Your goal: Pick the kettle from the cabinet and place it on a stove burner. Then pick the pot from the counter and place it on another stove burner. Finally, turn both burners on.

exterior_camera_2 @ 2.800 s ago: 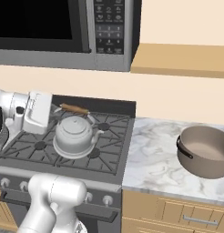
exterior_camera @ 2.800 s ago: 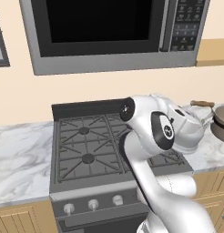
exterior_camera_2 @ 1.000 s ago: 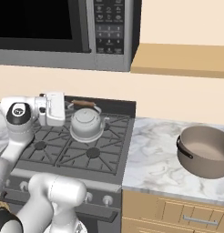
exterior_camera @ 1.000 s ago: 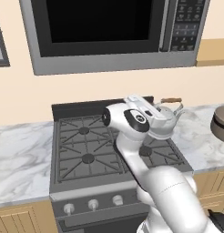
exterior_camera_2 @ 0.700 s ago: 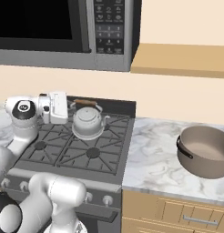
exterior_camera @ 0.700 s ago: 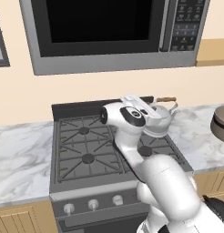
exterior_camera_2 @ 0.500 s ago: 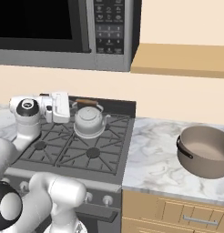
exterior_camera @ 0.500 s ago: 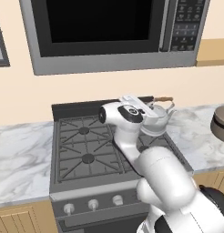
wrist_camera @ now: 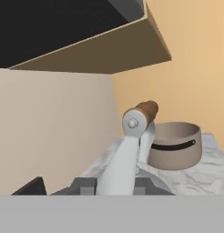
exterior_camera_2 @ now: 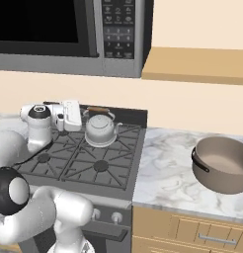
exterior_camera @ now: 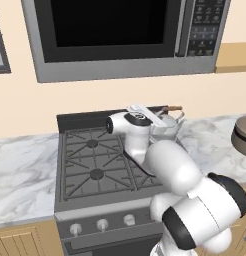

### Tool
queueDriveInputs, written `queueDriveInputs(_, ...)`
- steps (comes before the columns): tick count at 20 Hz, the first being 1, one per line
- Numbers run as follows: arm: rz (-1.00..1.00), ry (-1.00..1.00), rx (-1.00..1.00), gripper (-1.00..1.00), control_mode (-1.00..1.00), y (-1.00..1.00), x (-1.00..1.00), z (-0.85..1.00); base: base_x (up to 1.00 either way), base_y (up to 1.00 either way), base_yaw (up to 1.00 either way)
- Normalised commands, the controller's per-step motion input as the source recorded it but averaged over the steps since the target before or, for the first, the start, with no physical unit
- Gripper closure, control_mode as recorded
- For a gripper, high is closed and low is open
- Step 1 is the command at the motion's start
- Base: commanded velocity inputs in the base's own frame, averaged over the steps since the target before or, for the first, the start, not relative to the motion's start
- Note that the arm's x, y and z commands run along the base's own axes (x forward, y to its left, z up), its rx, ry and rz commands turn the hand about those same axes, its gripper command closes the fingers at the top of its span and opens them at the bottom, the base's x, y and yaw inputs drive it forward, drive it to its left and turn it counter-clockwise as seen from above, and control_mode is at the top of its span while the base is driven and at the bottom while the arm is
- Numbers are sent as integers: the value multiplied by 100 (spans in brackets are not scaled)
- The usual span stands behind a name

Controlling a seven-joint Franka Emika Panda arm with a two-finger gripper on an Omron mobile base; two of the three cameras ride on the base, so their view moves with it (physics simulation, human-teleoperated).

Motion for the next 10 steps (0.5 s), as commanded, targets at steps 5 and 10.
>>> queueDriveInputs(5, 0, 1, -3, 100, -100, 3, 47, -17, 0, 0, 0)
queueDriveInputs(10, 0, 2, -4, 100, -100, 7, 44, -18, 0, 0, 0)
